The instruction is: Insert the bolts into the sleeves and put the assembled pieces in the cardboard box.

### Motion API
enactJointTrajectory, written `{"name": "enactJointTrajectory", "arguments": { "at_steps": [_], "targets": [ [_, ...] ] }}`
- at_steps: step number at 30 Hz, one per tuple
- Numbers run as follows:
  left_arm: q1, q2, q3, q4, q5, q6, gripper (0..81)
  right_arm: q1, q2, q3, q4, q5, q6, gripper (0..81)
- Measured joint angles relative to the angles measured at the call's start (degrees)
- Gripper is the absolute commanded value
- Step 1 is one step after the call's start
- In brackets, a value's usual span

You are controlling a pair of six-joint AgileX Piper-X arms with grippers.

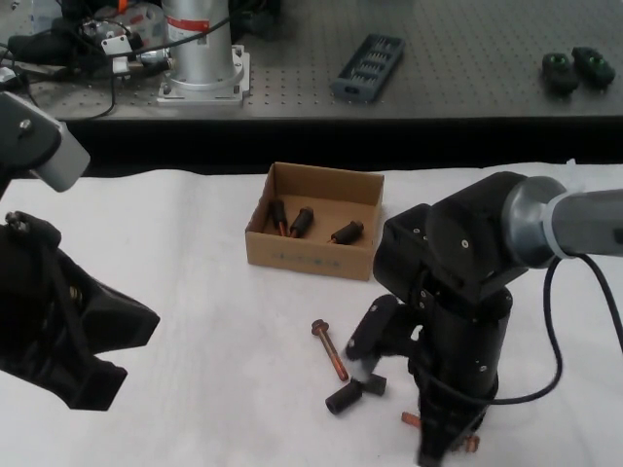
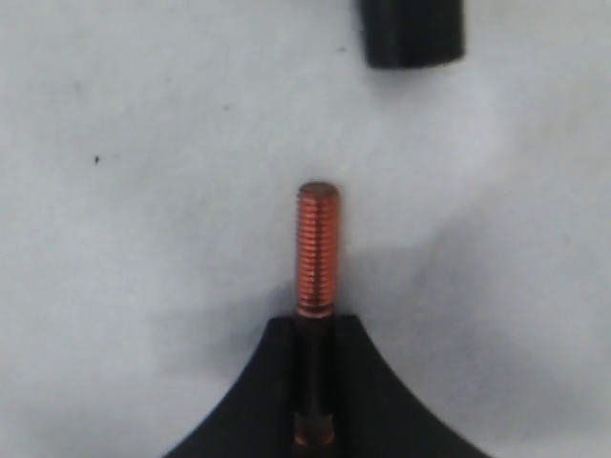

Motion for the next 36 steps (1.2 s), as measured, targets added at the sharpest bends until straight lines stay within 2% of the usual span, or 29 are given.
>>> {"name": "enactJointTrajectory", "arguments": {
  "at_steps": [1, 3, 11, 15, 19, 26, 27, 28, 29, 32, 36],
  "targets": [
    [0.0, 0.0, 0.0, -0.1, 0.0, 0.5, 0.7, 0.0, 0.0, 0.0, -0.1, 0.1, -0.9, 2.7],
    [0.0, 0.0, 0.0, -0.4, 0.0, 1.6, 0.7, 0.0, 0.0, 0.0, -0.8, 0.7, -8.6, 2.7],
    [0.0, 0.0, 0.0, -3.1, 0.0, 7.0, 0.7, 0.0, 0.0, 0.0, -4.2, 1.9, -30.9, 2.7],
    [0.0, 0.0, 0.0, -4.0, 0.0, 11.3, 0.7, 0.2, 0.0, 0.0, -8.6, 1.7, -35.3, 2.7],
    [0.0, 0.0, 0.0, -4.1, 0.0, 13.2, 0.7, 0.8, 0.0, 0.0, -12.3, -1.2, -39.6, 2.7],
    [0.0, 0.0, 0.0, -4.7, 0.0, 16.2, 0.7, 3.2, 0.0, 0.0, -15.7, -11.7, -56.2, 2.7],
    [0.0, 0.0, 0.0, -4.7, 0.0, 16.6, 0.7, 3.6, 0.0, 0.0, -15.7, -12.2, -58.4, 2.7],
    [0.0, 0.0, 0.0, -4.7, 0.0, 17.1, 0.7, 4.7, 0.0, 0.0, -15.2, -12.9, -64.8, 2.7],
    [0.0, 0.0, 0.0, -4.7, 0.0, 17.5, 0.7, 5.0, 0.0, 0.0, -14.5, -13.2, -68.0, 2.7],
    [0.0, 0.0, 0.0, -4.7, -0.1, 18.1, 0.7, 5.3, 0.0, 0.0, -13.3, -13.4, -73.0, 2.7],
    [0.0, 0.0, 0.0, -4.7, -0.1, 18.1, 0.7, 5.2, 0.0, 0.0, -11.6, -13.4, -84.0, 2.7]
  ]
}}
